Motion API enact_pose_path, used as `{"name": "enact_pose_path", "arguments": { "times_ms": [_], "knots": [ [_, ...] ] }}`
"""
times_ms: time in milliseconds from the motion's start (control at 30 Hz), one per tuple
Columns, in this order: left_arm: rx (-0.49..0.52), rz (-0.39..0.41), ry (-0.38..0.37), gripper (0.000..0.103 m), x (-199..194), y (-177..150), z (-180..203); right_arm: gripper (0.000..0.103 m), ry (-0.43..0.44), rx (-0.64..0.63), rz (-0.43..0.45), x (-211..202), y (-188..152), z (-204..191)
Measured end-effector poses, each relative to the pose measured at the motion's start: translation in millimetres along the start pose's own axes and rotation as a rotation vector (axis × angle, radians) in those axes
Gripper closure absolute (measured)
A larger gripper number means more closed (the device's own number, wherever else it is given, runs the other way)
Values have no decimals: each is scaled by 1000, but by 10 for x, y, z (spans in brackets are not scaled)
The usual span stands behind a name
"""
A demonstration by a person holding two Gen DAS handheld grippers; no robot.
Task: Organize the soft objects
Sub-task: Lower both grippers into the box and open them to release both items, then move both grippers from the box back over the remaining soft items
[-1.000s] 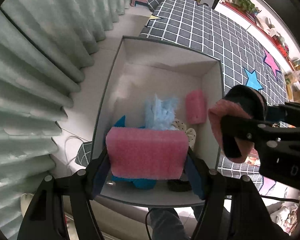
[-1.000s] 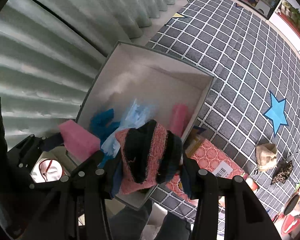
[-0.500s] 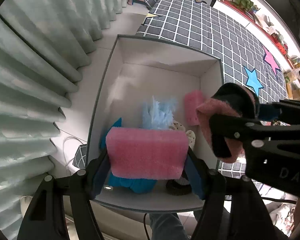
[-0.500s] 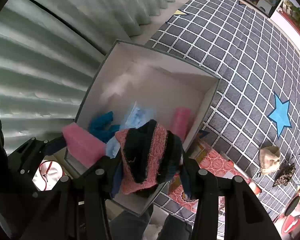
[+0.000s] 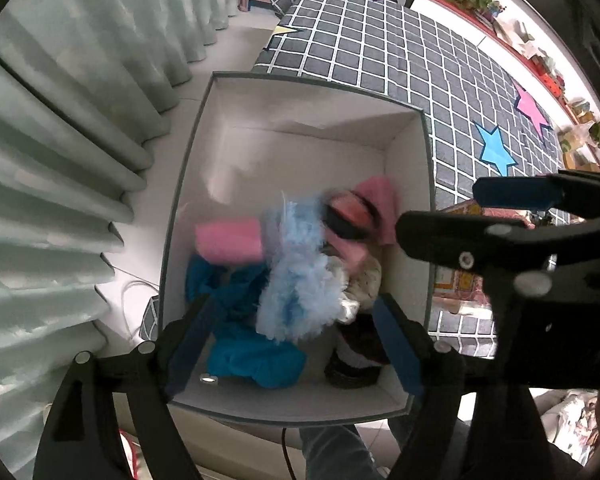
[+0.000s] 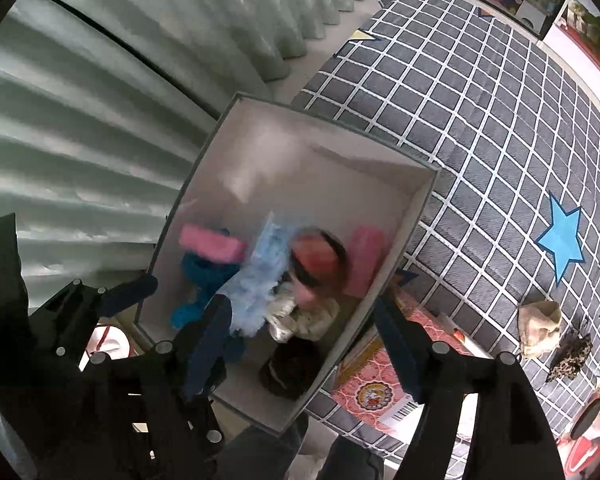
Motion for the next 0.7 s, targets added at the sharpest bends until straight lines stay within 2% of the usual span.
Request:
{"name": "enact_pose_path", "arguments": {
  "times_ms": [67, 100, 133, 467, 700],
  "knots": [
    [-8, 16, -10, 1, -17, 17, 14, 14, -1, 10, 5, -17, 0, 35],
    [-14, 22, -19, 0, -25, 21, 20, 3, 1, 16, 8, -28, 0, 48],
    [-19, 22, -34, 0, -29, 25, 29, 2, 7, 23, 15, -43, -1, 63],
    [-50, 23, -81, 0, -72, 85, 80, 1, -14, 46, 67, -200, 6, 202],
    [0, 42, -85, 0, -214, 165, 277, 1, -6, 117, 124, -412, 12, 472]
  ]
}}
Point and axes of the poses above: each gripper's, at about its wrist camera, not at the fingertips, and x roughly the way its jaws point, z to its right, y to its top, the point moved 9 cm from there along x, roughly the way its jaws point
